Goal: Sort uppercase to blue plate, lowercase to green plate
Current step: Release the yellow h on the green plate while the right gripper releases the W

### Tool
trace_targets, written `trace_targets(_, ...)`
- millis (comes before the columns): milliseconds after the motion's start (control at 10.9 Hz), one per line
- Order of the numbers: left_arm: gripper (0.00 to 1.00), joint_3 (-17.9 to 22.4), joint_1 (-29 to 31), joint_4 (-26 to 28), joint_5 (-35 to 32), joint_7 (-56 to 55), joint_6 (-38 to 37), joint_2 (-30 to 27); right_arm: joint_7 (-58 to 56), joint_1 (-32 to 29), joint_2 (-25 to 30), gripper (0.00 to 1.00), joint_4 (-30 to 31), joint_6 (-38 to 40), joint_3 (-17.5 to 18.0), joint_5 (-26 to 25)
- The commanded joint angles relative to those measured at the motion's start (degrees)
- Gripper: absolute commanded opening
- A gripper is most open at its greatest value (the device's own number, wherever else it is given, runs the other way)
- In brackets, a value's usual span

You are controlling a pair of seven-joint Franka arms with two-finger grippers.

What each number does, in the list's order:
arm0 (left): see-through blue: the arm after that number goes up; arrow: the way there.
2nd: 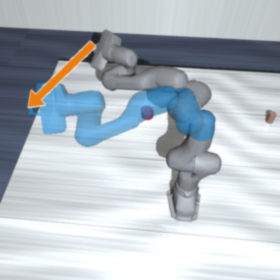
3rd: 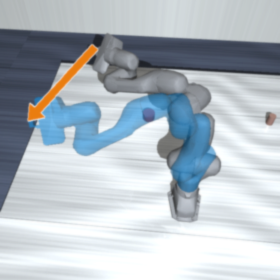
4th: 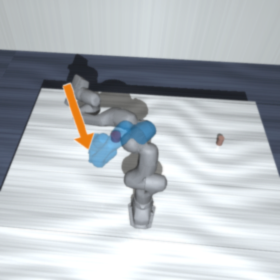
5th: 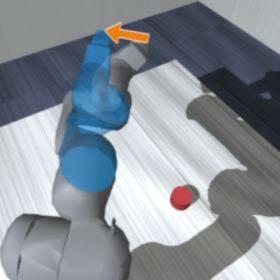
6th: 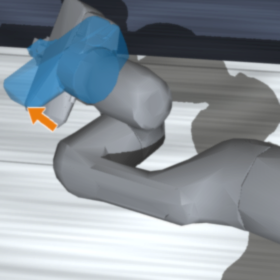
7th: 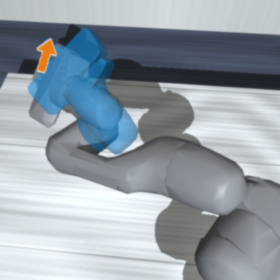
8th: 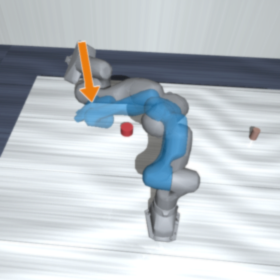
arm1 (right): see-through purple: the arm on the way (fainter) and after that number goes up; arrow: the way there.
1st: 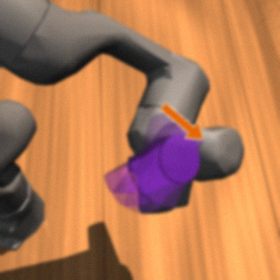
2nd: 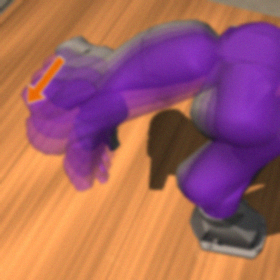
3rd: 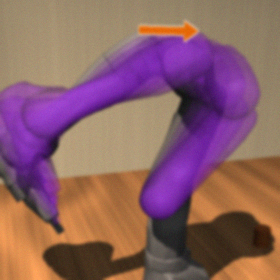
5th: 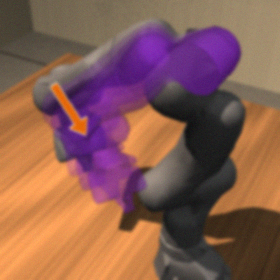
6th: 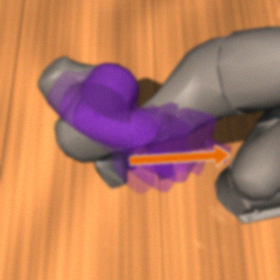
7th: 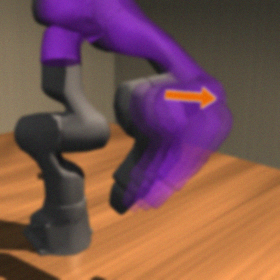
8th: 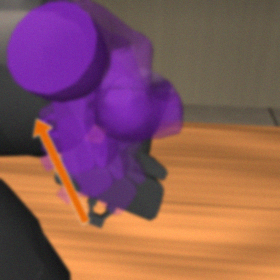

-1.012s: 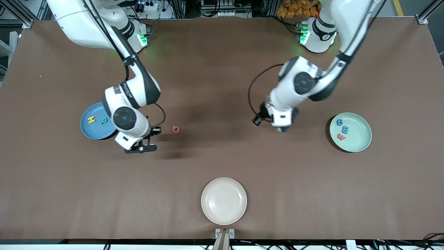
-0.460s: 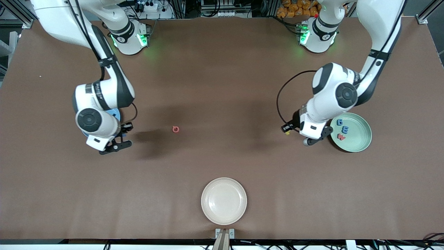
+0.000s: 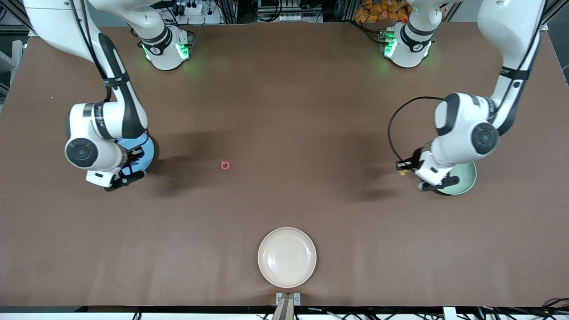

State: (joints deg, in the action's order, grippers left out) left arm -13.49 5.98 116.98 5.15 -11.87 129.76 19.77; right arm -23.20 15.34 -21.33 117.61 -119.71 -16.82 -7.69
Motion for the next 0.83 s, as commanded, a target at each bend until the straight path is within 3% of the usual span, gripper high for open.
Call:
trace_targets(0, 0.00, 4.5, -0.6, 1.2, -1.1, 10.1, -1.6, -1.3, -7.5, -2.0, 1.9, 0.07, 5.9, -2.4, -2.5, 1.0)
trace_targets(276, 0.00, 10.8, -0.1, 1.2, -1.1, 25.9, -1.7, -0.1, -10.2, -4.2, 1.4, 0.07, 9.8, -3.9, -2.9, 1.3)
trace_targets(460, 0.00, 13.6, -0.1, 0.7, -1.0, 30.8, -1.7, 0.9, -10.2, -4.4, 0.4, 0.08, 10.4, -4.8, -3.0, 2.2)
trace_targets(552, 0.02, 14.3, -0.1, 0.7, -1.0, 30.9, -1.7, 0.9, -10.2, -4.4, 0.1, 0.14, 10.4, -4.8, -3.0, 3.5)
trace_targets(644, 0.17, 15.2, -0.1, 0.4, -1.1, 31.9, -1.7, 0.7, -10.2, -4.4, -0.4, 0.19, 10.4, -5.1, -3.0, 3.6)
trace_targets(736, 0.66, 15.9, -0.1, -0.1, -1.1, 34.3, -1.7, 0.4, -10.2, -4.4, -0.8, 0.24, 10.4, -5.8, -3.0, 3.6)
